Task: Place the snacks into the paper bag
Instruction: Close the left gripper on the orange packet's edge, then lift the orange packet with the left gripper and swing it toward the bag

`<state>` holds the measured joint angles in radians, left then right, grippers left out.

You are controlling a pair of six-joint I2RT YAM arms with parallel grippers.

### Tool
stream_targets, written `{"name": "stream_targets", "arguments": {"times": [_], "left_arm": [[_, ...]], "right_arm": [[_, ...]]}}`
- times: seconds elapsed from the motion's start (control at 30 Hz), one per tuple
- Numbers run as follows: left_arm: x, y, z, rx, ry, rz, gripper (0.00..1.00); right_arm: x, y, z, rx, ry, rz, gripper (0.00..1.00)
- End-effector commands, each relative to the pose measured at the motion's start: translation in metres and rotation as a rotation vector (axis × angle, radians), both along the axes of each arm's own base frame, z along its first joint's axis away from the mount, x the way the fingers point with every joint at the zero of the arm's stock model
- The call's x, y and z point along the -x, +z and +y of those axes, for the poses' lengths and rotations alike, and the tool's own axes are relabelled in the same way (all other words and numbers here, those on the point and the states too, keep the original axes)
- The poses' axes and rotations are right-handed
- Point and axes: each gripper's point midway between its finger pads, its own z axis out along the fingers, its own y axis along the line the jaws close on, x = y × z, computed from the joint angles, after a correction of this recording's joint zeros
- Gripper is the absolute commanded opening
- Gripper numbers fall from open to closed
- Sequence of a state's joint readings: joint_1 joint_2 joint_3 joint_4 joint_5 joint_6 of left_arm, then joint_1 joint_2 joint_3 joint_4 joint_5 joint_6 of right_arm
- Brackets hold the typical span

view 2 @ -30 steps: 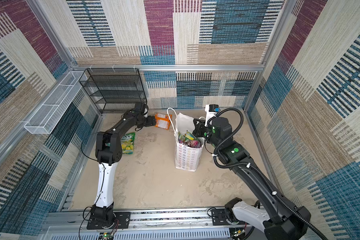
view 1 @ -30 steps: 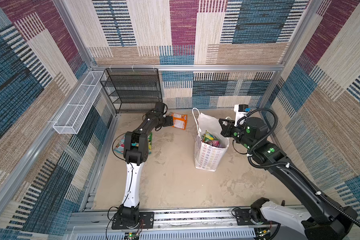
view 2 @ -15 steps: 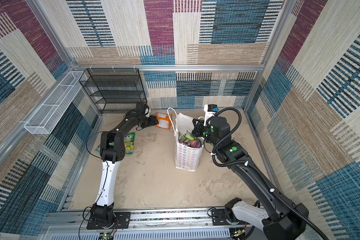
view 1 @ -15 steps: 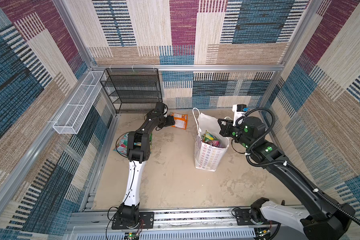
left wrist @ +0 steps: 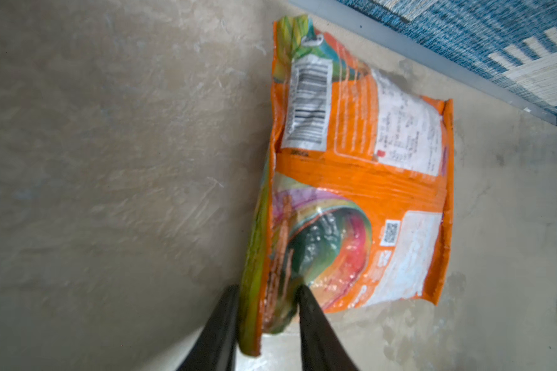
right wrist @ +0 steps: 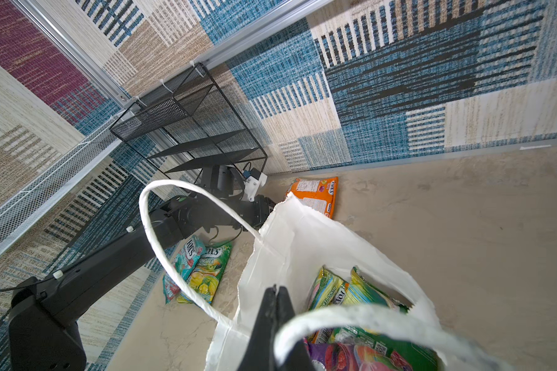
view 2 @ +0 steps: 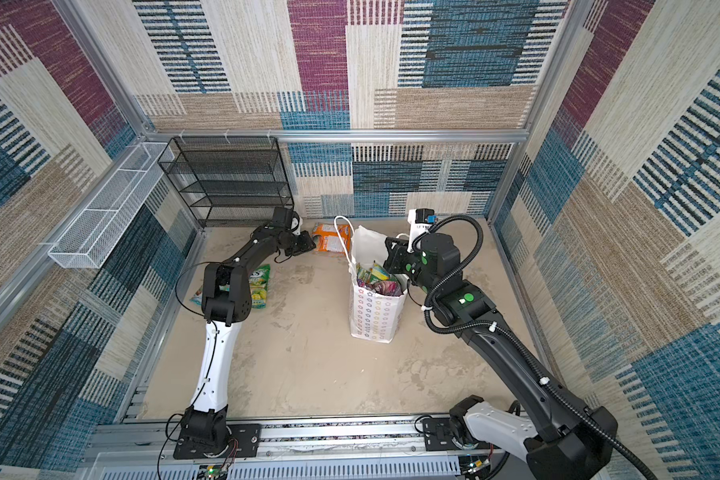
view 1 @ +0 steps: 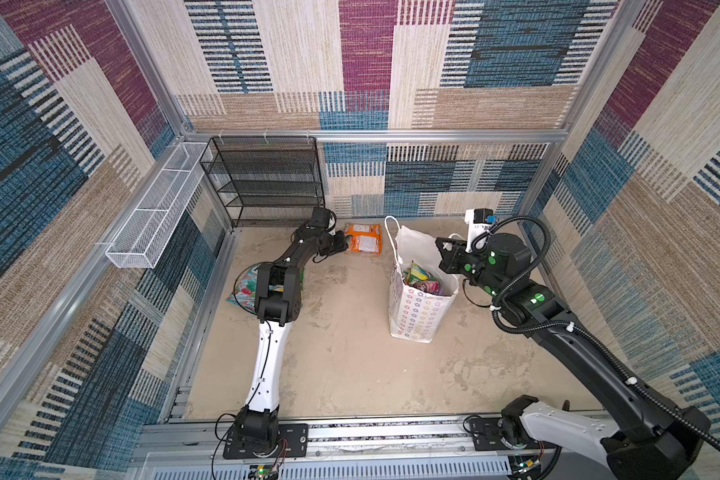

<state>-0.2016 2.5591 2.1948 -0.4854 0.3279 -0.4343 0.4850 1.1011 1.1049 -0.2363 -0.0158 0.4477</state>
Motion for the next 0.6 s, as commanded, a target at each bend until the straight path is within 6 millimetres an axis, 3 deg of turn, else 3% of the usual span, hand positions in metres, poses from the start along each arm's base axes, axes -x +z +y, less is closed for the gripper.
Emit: {"name": "stream_targets", "arguments": {"times": [0.0, 0.13, 0.37, 0.57], "left_arm": [[0.014, -0.015, -0.002, 0.063, 0.044, 0.103, 0.17], [0.018, -0.005, -0.008, 0.144, 0.062, 0.113, 0.01], [0.04, 0.025, -0.012, 0.218, 0.089, 0.143, 0.0], [0.073, 0.043, -0.006, 0.263, 0.142, 0.133, 0.0]], "right_arm": [[-0.001, 0.01, 0.0, -0.015, -0.004, -0.037, 0.02], [-0.001, 0.013, 0.0, -0.017, -0.004, -0.043, 0.02], [0.002, 0.016, -0.001, -0.022, 0.0, -0.051, 0.02], [0.006, 0.021, -0.001, -0.027, 0.007, -0.058, 0.02]]}}
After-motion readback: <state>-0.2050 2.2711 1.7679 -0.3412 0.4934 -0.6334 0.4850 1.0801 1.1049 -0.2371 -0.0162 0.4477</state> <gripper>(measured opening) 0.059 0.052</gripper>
